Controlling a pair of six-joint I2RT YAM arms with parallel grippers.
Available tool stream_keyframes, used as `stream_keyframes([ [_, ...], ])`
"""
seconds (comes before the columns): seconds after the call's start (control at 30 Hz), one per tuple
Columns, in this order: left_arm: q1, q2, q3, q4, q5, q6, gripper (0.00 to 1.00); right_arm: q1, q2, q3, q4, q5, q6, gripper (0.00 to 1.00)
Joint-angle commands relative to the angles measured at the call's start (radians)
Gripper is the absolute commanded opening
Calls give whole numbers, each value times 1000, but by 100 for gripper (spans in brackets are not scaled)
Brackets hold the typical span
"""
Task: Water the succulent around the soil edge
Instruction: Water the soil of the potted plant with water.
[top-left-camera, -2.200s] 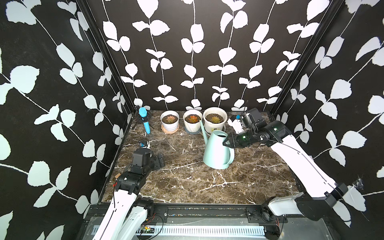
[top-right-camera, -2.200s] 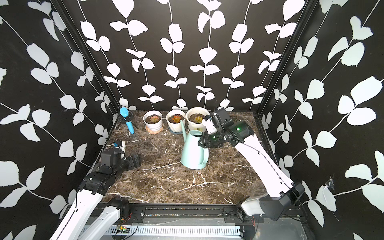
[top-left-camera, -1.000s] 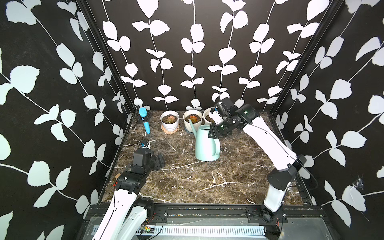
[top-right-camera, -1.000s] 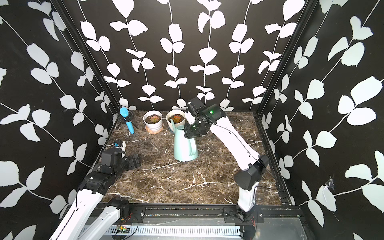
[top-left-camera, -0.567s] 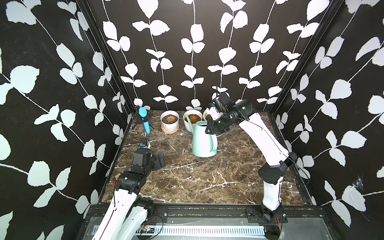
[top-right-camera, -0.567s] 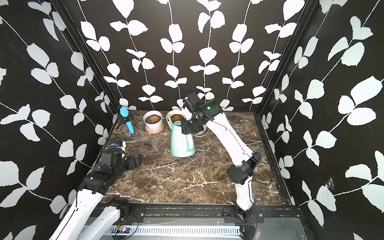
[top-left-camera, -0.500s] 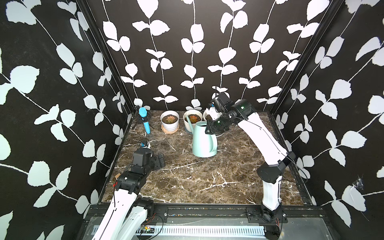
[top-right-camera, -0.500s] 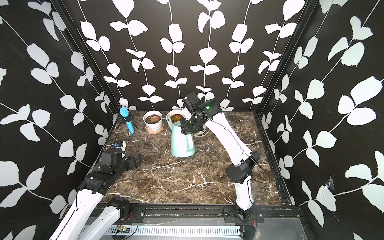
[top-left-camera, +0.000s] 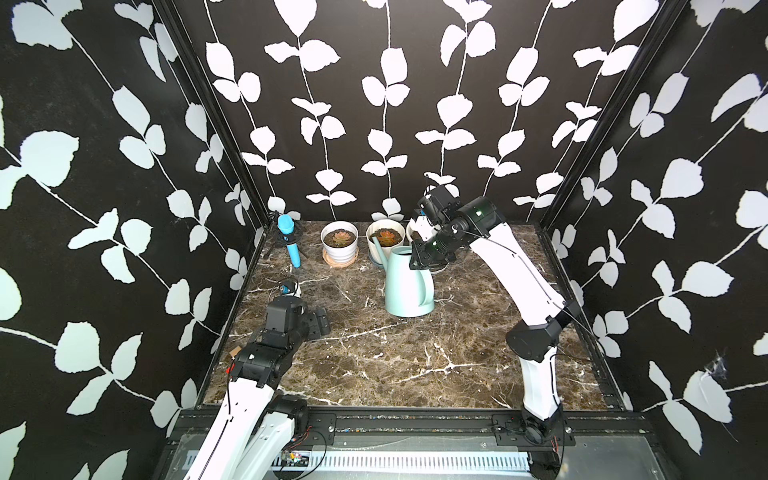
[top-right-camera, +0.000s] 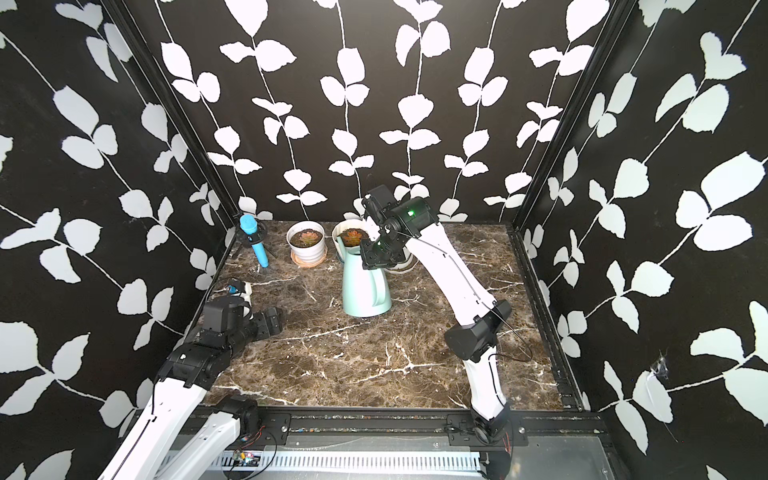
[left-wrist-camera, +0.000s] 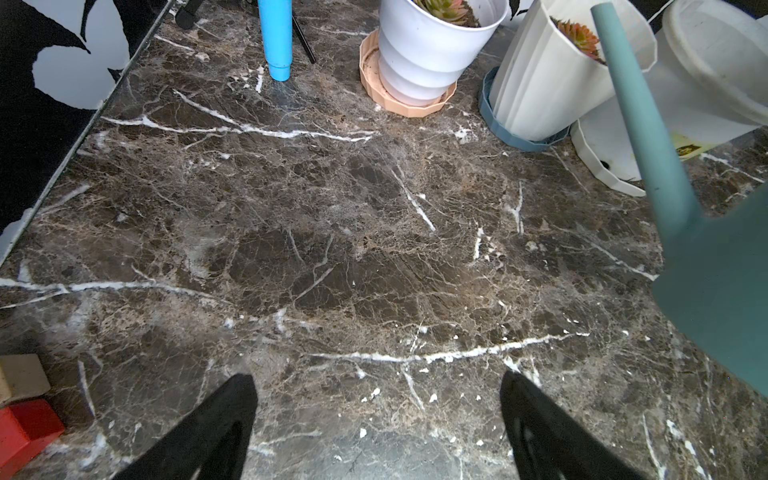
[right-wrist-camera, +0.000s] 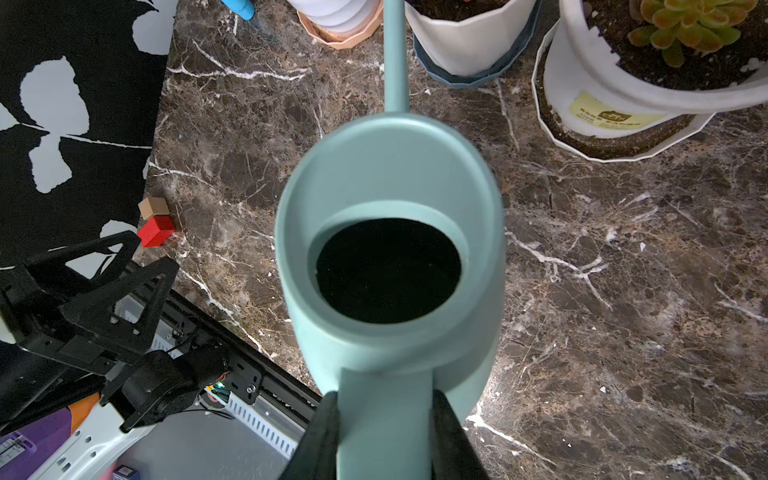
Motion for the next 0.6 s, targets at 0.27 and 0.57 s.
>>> stream_keyframes([
  [0.27,-4,-9,-5,1,-12,3,93,3,35,103,21,-41,32,0],
  [0.57,-4,-10,-5,1,-10,3,93,-14,47,119,24,-64,55,0],
])
